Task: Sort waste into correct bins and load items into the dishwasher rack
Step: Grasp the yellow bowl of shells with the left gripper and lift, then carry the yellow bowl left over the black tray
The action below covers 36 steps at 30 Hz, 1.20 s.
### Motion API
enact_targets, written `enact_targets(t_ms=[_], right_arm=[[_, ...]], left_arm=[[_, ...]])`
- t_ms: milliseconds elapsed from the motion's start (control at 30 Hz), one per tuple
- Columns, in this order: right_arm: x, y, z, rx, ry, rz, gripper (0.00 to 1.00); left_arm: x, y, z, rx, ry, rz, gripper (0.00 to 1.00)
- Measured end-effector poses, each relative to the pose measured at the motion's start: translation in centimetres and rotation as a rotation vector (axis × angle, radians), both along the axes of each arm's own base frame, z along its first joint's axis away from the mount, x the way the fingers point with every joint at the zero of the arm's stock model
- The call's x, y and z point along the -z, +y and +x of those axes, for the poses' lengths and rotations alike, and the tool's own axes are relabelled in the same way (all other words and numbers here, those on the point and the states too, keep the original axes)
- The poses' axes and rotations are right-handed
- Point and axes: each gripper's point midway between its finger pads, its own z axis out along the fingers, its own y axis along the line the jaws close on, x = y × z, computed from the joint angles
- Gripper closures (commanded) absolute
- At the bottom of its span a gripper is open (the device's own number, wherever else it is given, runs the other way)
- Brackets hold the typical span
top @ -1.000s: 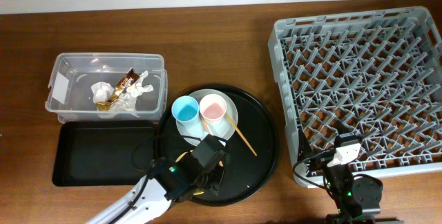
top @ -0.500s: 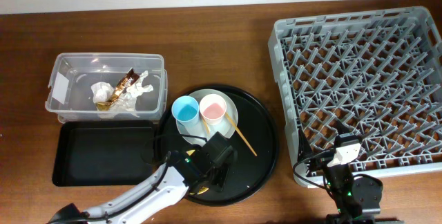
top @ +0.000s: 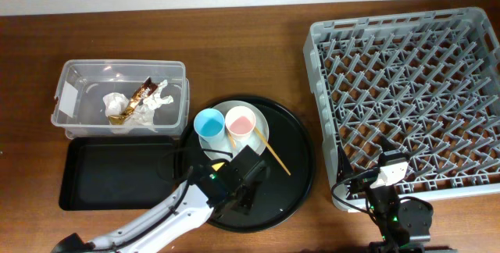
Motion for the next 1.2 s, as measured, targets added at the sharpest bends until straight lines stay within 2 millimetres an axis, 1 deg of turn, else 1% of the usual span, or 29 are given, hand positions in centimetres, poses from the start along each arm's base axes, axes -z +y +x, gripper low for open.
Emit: enact_targets(t_ms=[133, 200, 300, 333, 367, 433, 467, 533, 600, 667, 733, 833, 900, 1000, 1200], right_arm=[[0.0, 0.0, 0.0, 0.000, 0.000, 0.000, 0.01], [0.0, 0.0, 0.0, 0.000, 0.000, 0.000, 0.01], [0.0, 0.0, 0.0, 0.000, 0.000, 0.000, 0.01], [0.0, 0.0, 0.0, 0.000, 0.000, 0.000, 0.01], [0.0, 0.0, 0.0, 0.000, 0.000, 0.000, 0.01], [0.0, 0.0, 0.0, 0.000, 0.000, 0.000, 0.01], [0.0, 0.0, 0.0, 0.000, 0.000, 0.000, 0.01], [0.0, 0.0, 0.0, 0.000, 0.000, 0.000, 0.01], [0.0, 0.0, 0.0, 0.001, 0.000, 0.000, 0.01], [0.0, 0.0, 0.0, 0.000, 0.000, 0.000, 0.01], [0.0, 0.0, 0.0, 0.000, 0.000, 0.000, 0.01], [0.0, 0.0, 0.0, 0.000, 0.000, 0.000, 0.01], [0.0, 0.0, 0.0, 0.000, 0.000, 0.000, 0.01], [0.0, 0.0, 0.0, 0.000, 0.000, 0.000, 0.01], [0.0, 0.0, 0.0, 0.000, 0.000, 0.000, 0.01]], left_arm=[[-1.2, -0.2, 0.1, 0.002, 0.011, 0.002, 1.00], [-2.2, -0.1, 0.1, -0.003, 0.016, 0.006, 1.00], [-4.6, 0.4, 1.1, -0.014, -0.018, -0.023, 1.00], [-5.8, 0.9, 1.9, -0.034, -0.042, -0.041, 1.00], [-7.3, 1.7, 2.9, -0.066, -0.072, -0.068, 1.00], [-9.5, 3.4, 4.5, -0.128, -0.127, -0.111, 1.00], [-10.8, 4.7, 5.4, -0.173, -0.159, -0.141, 1.00], [-12.4, 7.4, 6.5, -0.250, -0.204, -0.177, 1.00], [-13.4, 10.3, 7.0, -0.328, -0.221, -0.208, 1.00], [-13.9, 13.9, 7.3, -0.426, -0.233, -0.221, 1.00], [-14.0, 16.2, 7.1, -0.490, -0.225, -0.247, 1.00], [-14.5, 19.7, 7.0, -0.593, -0.231, -0.331, 1.00], [-15.3, 21.3, 7.1, -0.640, -0.262, -0.420, 1.00], [-16.2, 22.8, 7.4, -0.671, -0.329, -0.575, 1.00], [-15.8, 25.2, 6.8, -0.729, -0.468, -0.846, 1.00]])
